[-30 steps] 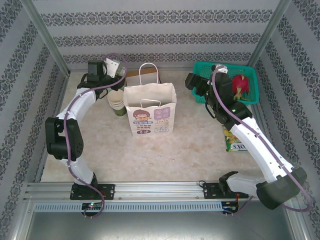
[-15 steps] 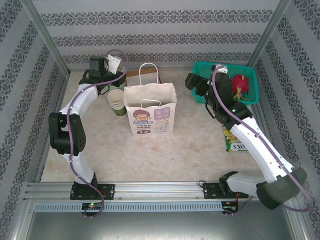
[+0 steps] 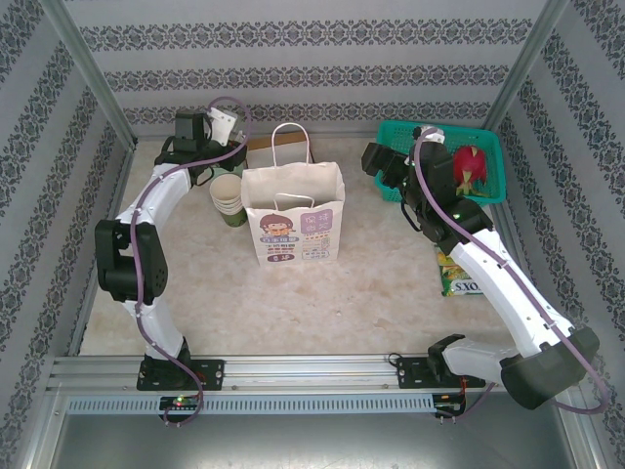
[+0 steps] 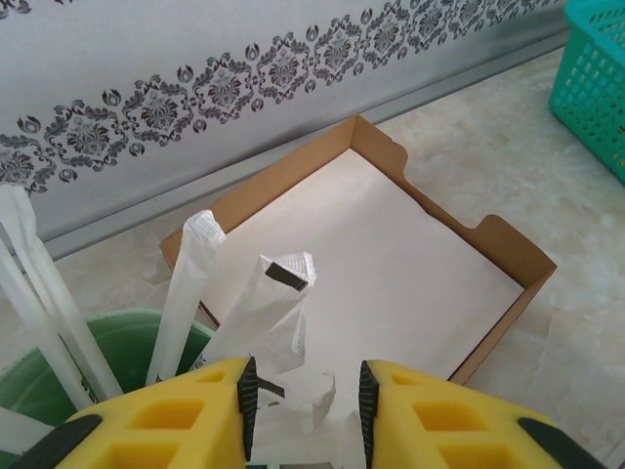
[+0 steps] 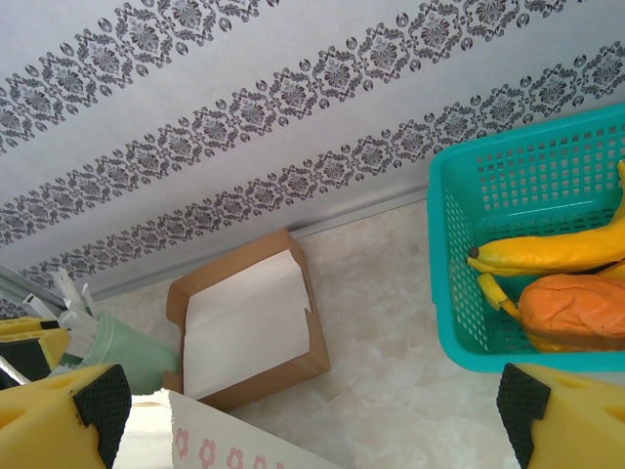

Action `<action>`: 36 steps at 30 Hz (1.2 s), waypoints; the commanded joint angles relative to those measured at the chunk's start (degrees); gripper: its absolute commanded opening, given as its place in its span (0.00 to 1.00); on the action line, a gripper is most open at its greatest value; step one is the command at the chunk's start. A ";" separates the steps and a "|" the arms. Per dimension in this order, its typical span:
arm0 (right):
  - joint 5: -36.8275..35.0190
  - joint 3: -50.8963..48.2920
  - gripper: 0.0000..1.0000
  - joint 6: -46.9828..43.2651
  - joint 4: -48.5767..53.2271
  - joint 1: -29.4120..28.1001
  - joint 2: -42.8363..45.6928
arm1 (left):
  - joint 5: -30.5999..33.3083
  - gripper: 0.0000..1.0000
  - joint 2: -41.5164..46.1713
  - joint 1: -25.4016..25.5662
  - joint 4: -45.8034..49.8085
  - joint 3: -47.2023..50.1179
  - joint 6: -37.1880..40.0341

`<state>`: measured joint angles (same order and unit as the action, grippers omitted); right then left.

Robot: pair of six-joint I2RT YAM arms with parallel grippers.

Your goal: Pack the takeout coffee

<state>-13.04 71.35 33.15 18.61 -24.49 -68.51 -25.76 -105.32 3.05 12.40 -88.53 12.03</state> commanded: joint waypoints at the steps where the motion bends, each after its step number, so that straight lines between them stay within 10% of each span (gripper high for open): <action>1: -0.67 -0.51 0.98 0.78 0.45 0.33 1.10 | -1.29 0.36 3.07 0.64 0.09 1.98 0.74; 11: -0.41 0.10 0.98 0.45 0.37 0.32 0.73 | 0.85 0.42 2.65 0.64 -1.90 3.94 -0.12; 22: -0.58 -0.07 0.98 0.43 0.53 0.36 1.02 | 3.54 0.06 3.38 0.64 -3.91 4.78 -0.54; 36: -0.28 -0.42 0.98 0.34 0.41 0.32 0.44 | 3.92 0.00 10.57 0.03 -2.24 7.89 0.01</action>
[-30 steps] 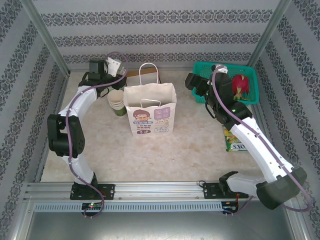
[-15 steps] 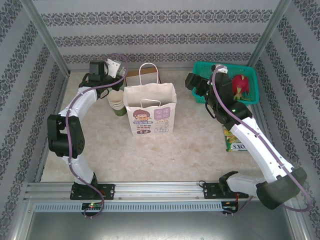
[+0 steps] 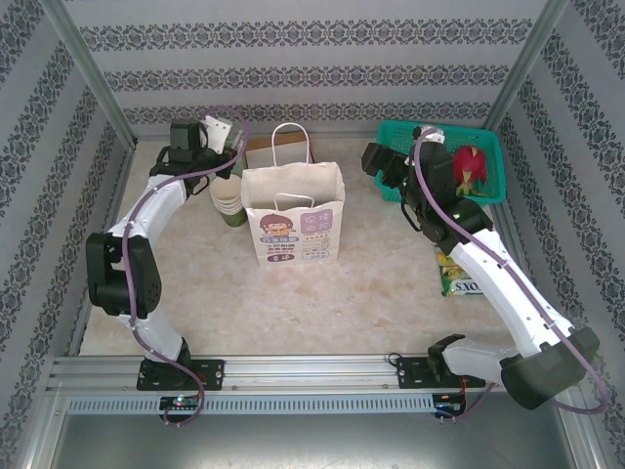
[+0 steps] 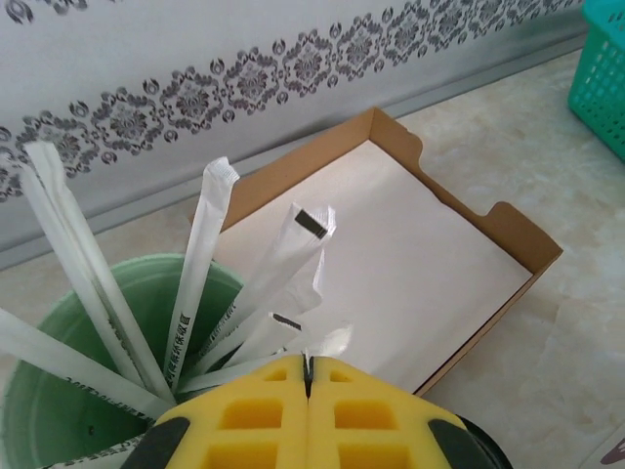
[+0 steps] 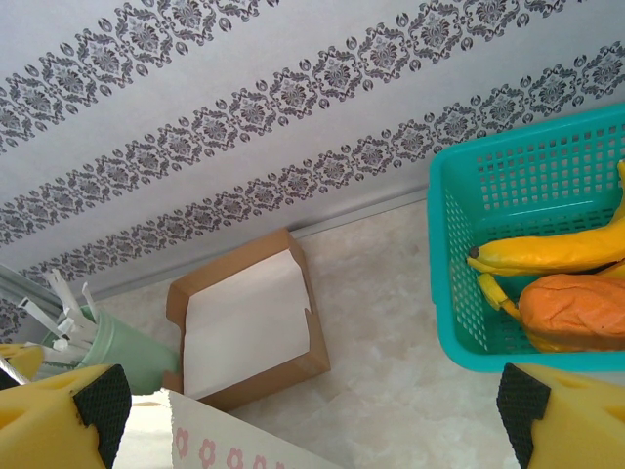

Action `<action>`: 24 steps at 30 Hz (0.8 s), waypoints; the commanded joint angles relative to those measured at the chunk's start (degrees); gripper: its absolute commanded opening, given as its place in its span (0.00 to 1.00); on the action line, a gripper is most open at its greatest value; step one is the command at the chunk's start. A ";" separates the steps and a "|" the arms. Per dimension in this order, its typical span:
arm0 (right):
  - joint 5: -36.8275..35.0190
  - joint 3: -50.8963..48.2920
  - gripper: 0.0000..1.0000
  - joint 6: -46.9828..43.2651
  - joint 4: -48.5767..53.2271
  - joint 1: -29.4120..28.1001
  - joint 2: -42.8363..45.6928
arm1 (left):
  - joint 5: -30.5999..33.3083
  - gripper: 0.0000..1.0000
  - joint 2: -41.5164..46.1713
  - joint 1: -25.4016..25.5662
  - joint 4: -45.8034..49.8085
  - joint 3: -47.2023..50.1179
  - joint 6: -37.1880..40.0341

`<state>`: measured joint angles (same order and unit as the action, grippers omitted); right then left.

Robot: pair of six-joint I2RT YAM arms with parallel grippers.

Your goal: Pack the takeout coffee

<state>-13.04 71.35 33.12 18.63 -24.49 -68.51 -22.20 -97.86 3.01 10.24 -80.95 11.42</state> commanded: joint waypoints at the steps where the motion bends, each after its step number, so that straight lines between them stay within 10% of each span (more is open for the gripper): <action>1: -0.03 -0.42 0.98 0.21 0.23 0.32 0.33 | 0.69 0.00 3.65 0.00 0.21 0.35 0.46; 17: 19.71 3.41 0.98 1.10 0.20 0.60 -9.45 | 13.29 0.00 20.05 -0.11 21.46 -6.47 -20.10; 24: 24.71 3.74 0.98 2.27 1.43 0.63 -10.80 | 8.51 0.00 29.29 -0.02 31.14 -12.15 -22.95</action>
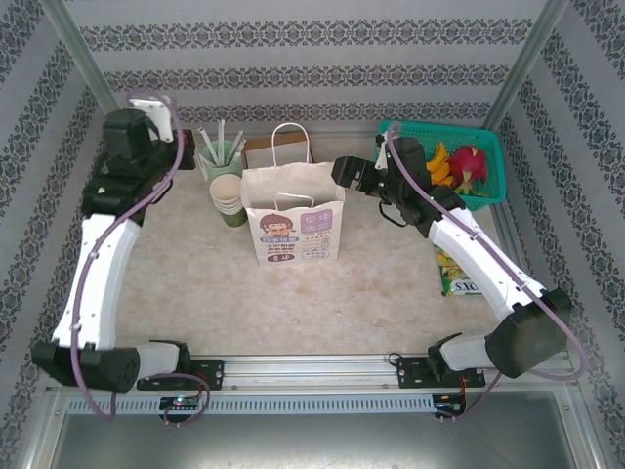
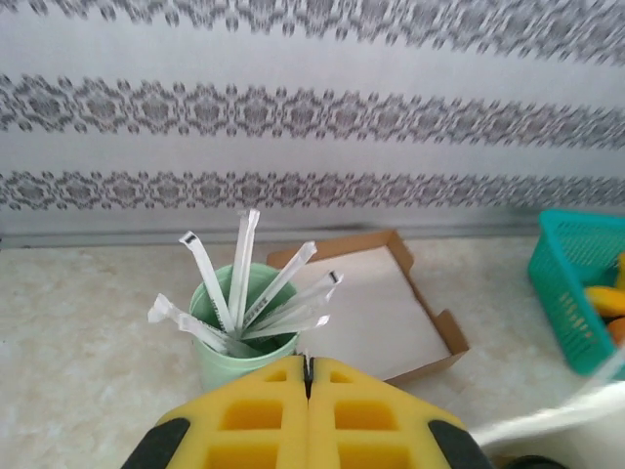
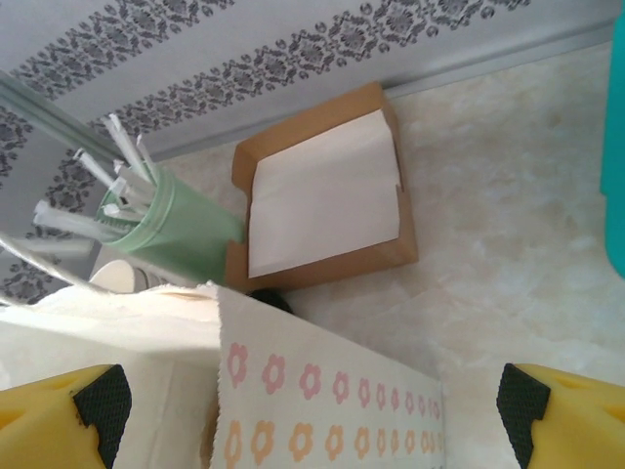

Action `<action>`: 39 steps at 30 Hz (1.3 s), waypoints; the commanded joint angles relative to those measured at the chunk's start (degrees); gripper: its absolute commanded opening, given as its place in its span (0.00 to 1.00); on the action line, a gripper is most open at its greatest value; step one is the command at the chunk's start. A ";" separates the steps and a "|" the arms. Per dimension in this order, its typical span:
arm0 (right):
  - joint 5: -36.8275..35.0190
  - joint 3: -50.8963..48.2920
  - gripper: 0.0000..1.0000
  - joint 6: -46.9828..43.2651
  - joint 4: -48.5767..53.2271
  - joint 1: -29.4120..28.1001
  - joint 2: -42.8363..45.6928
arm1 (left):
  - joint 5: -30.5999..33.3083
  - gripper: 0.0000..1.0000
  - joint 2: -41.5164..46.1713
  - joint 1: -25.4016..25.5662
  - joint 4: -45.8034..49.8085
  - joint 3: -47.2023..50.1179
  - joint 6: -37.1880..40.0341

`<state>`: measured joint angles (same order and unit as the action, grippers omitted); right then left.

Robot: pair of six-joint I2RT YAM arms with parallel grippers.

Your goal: Pack the takeout coffee

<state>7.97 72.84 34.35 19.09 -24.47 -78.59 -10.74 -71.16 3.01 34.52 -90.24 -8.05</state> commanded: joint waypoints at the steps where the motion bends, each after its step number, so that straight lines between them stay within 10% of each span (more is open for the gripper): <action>1: 4.10 2.38 0.98 1.23 1.42 0.49 -0.85 | -5.07 0.00 3.33 0.11 8.06 -4.02 -4.07; 18: 2.08 2.47 0.98 1.38 3.54 0.11 -1.64 | -26.15 0.00 5.62 3.52 10.36 -13.78 -5.26; 29: 3.81 2.24 0.98 1.08 3.34 -0.26 -1.50 | 7.13 0.00 -7.84 22.50 26.33 -21.95 10.62; 39: 7.47 0.56 0.98 2.07 3.14 -1.11 -2.43 | 22.77 0.00 -23.78 29.02 33.48 -25.35 14.57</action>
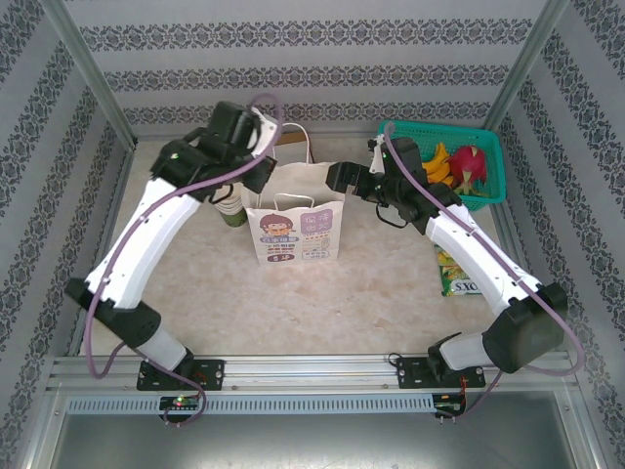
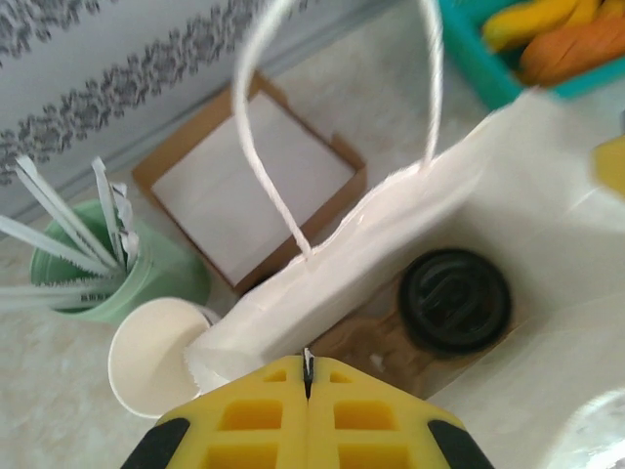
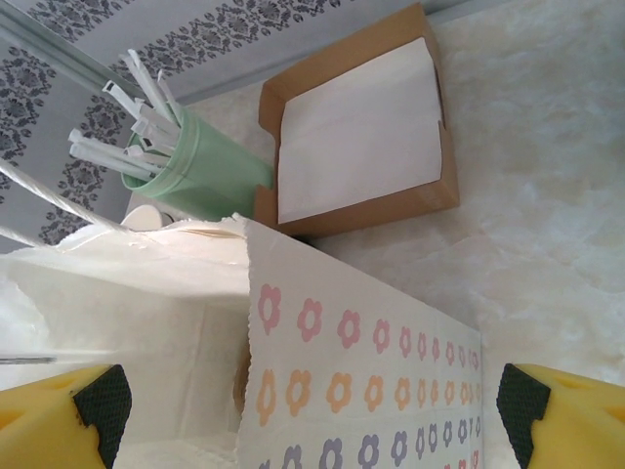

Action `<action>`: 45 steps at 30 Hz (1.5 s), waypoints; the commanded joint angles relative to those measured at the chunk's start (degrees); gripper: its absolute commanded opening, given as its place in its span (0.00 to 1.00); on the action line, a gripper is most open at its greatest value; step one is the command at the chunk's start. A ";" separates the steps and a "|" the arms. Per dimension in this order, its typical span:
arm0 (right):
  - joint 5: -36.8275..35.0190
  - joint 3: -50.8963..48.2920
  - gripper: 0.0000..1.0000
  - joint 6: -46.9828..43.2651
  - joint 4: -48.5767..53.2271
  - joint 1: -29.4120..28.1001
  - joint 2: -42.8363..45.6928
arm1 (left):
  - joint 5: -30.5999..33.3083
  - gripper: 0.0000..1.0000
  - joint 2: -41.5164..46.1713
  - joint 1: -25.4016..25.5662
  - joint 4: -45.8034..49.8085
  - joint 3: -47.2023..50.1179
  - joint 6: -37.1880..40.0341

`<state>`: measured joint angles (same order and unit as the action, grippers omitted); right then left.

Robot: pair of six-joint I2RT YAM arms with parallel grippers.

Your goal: Pack the takeout coffee

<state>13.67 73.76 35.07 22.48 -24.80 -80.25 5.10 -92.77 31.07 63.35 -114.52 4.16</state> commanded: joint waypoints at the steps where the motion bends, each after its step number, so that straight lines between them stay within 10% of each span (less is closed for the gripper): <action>1: 1.80 -0.50 0.98 1.51 -0.34 -0.86 -0.81 | 7.78 0.00 -3.36 1.05 5.12 -1.06 2.09; 13: 0.20 -4.76 0.98 2.31 -3.35 -0.69 2.62 | -2.52 0.11 -7.08 2.33 -1.47 9.01 3.77; 20: 2.12 -5.82 0.98 2.80 -4.80 -0.74 3.19 | -14.48 0.44 -3.53 2.24 -7.79 8.99 1.60; 30: 10.07 -2.38 0.98 1.68 -6.12 -3.00 -0.67 | -12.76 0.98 9.77 -2.64 -8.82 14.86 -7.01; 38: 11.45 2.38 0.98 3.88 -7.53 -8.96 -5.95 | -11.72 1.00 15.17 -14.71 -3.82 22.67 -23.23; 45: 10.25 5.43 0.98 7.00 -10.29 -13.27 -9.81 | -13.66 0.92 15.29 -15.09 -4.12 27.70 -25.74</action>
<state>23.44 76.07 40.86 13.87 -37.43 -89.08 -9.21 -77.78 16.05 57.32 -86.59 -18.39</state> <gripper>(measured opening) 0.980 0.920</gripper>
